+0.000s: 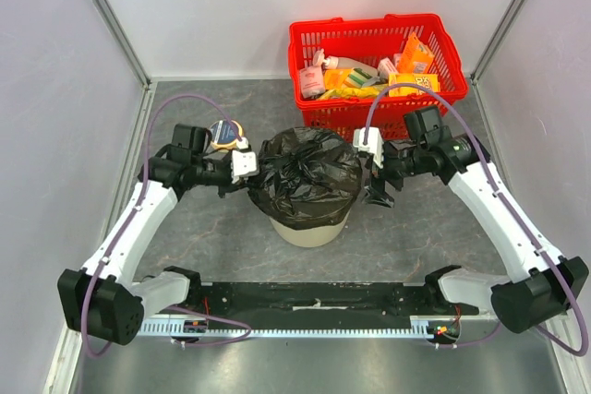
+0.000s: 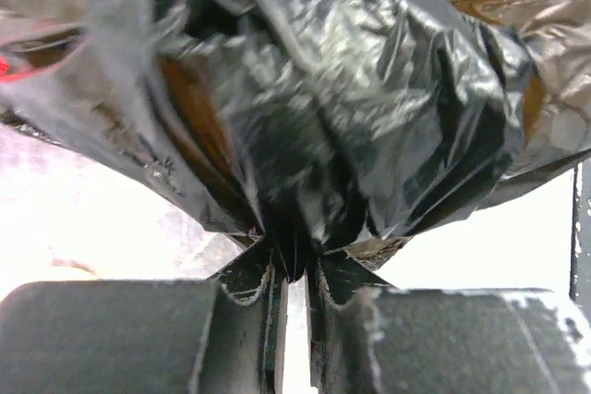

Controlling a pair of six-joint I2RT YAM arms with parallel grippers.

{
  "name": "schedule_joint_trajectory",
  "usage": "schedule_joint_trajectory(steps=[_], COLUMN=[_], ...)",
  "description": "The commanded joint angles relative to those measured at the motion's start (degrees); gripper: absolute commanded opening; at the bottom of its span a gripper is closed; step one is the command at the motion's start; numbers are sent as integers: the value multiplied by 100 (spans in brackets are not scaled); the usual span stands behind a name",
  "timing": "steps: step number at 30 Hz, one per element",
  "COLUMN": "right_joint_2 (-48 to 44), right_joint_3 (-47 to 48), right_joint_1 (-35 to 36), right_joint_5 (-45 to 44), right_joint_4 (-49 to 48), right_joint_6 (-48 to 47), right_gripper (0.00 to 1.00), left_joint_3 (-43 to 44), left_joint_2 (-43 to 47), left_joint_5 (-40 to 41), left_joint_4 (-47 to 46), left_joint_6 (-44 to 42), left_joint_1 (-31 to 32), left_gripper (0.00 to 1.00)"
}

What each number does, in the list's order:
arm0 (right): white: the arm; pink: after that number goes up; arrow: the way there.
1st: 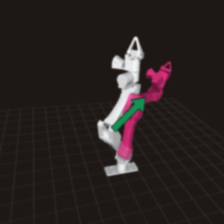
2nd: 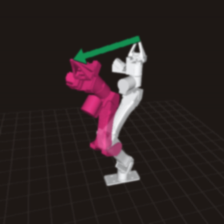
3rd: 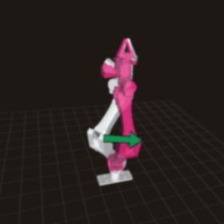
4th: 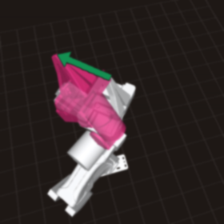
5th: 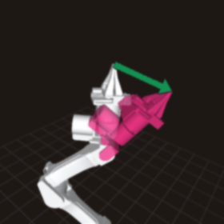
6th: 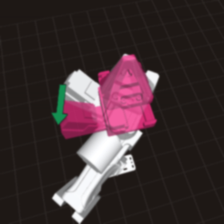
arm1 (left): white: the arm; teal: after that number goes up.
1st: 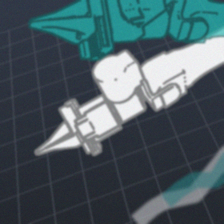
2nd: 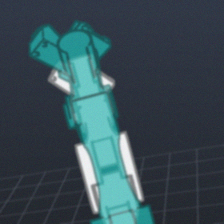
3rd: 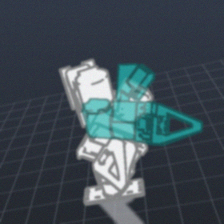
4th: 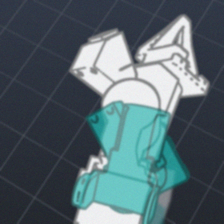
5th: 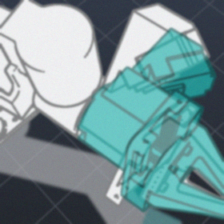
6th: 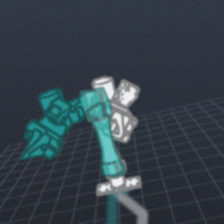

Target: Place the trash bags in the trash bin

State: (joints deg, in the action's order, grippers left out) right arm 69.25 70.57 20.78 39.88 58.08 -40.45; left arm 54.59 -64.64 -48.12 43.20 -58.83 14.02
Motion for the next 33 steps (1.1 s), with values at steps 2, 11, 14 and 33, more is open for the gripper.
schedule_joint_trajectory(steps=[2, 11, 14, 33], right_joint_2=[404, 897, 888, 326], right_joint_3=[528, 722, 687, -16], right_joint_1=[-3, 137, 137, 137], right_joint_5=[292, 793, 864, 240], right_joint_4=[405, 449, 458, 239], right_joint_6=[-411, -666, -684, -482], right_gripper=[98, 98, 81, 0], left_joint_3=[807, 975, 931, 272], left_joint_2=[189, 198, 171, 206], left_joint_5=[-277, 109, 250, 576], left_joint_4=[522, 549, 549, 286], left_joint_6=[91, 205, 214, 284], left_joint_1=[118, 434, 566, 760], left_gripper=[20, 34, 34, 2])
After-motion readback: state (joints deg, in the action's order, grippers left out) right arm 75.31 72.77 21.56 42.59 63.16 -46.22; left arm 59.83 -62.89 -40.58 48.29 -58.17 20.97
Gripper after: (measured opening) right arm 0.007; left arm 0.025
